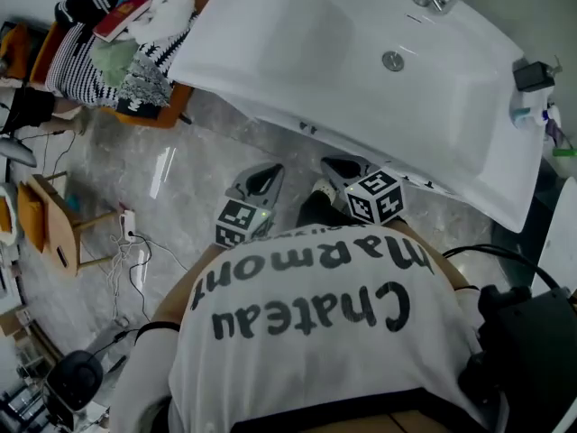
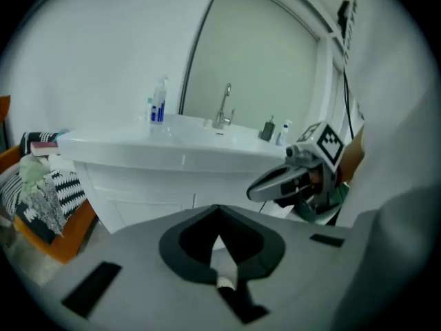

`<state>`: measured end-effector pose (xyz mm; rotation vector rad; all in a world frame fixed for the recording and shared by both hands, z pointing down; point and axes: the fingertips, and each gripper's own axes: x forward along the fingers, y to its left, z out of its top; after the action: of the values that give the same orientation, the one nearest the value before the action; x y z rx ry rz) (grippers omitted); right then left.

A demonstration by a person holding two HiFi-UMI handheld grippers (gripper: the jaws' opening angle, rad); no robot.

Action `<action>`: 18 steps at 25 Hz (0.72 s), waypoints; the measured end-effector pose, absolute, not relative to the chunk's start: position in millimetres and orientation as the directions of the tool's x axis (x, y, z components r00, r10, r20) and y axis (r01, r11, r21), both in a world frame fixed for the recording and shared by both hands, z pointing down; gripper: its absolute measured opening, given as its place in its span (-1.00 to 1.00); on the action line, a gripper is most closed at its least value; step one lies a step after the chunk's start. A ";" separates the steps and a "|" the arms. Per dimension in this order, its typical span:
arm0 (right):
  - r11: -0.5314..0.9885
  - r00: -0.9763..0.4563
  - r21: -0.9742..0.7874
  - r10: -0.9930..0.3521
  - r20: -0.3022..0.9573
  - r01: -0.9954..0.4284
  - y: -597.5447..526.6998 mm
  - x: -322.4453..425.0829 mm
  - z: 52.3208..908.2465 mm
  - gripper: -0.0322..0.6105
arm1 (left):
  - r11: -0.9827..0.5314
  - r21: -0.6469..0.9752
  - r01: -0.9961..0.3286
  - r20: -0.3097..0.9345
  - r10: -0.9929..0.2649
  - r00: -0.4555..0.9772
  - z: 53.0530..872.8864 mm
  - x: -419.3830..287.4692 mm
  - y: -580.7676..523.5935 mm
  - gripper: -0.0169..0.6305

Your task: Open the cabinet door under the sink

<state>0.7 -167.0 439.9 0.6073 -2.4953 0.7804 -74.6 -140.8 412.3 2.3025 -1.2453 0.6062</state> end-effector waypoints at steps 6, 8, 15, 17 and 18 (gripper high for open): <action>0.728 -0.773 -0.419 -0.236 0.589 -0.543 -172.7 -0.2 462.1 -0.88 | -0.484 0.219 -0.847 0.657 -0.568 0.495 446.1 -83.5 -161.8 -0.92; 0.722 -0.763 -0.408 -0.254 0.595 -0.558 -174.2 -0.5 465.8 -0.88 | -0.504 0.222 -0.835 0.670 -0.543 0.506 452.0 -84.7 -167.1 -0.92; 0.637 -0.739 -0.441 -0.324 0.591 -0.632 -183.2 3.7 482.0 -0.88 | -0.512 0.295 -0.807 0.668 -0.494 0.557 471.9 -93.5 -178.8 -0.92; 0.592 -0.718 -0.449 -0.360 0.595 -0.669 -185.7 5.6 489.3 -0.88 | -0.547 0.277 -0.790 0.674 -0.475 0.566 474.8 -97.3 -183.5 -0.92; 0.571 -0.703 -0.445 -0.381 0.601 -0.690 -187.2 7.6 493.4 -0.88 | -0.568 0.268 -0.778 0.677 -0.464 0.572 476.8 -99.0 -185.5 -0.92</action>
<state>7.6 -187.2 493.4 0.8612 -2.3632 0.9424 -99.0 -185.5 476.8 2.2506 -0.9895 0.7467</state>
